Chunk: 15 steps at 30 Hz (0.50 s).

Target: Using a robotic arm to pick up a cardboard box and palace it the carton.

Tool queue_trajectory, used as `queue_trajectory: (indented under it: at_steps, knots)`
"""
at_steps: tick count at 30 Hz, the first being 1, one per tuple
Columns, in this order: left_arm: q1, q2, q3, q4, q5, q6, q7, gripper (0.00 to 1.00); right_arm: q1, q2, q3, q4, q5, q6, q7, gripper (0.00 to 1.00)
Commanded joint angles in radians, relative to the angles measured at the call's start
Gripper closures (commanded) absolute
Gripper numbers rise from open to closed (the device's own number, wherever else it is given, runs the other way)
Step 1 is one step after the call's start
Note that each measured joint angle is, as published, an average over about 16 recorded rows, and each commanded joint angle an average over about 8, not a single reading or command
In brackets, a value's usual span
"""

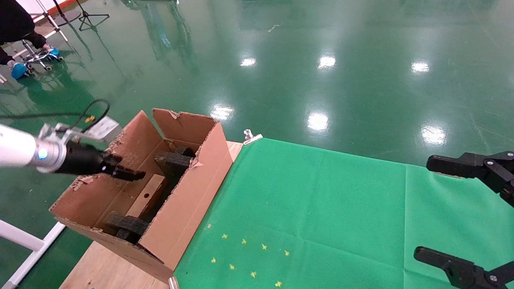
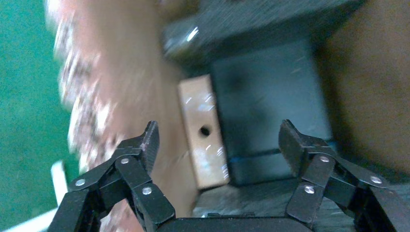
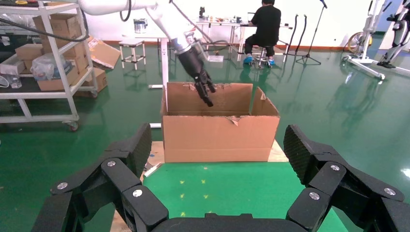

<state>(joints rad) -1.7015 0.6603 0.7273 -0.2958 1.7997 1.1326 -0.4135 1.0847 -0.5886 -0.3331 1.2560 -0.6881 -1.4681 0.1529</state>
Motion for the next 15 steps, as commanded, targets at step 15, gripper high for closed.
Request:
queue_trajectory:
  at_steps: [15]
  knots:
    - [-0.029,-0.035,-0.028,-0.260,-0.071,0.180,-0.092,0.00,0.000,0.000,0.000,0.000,0.000,0.000,0.000,0.00]
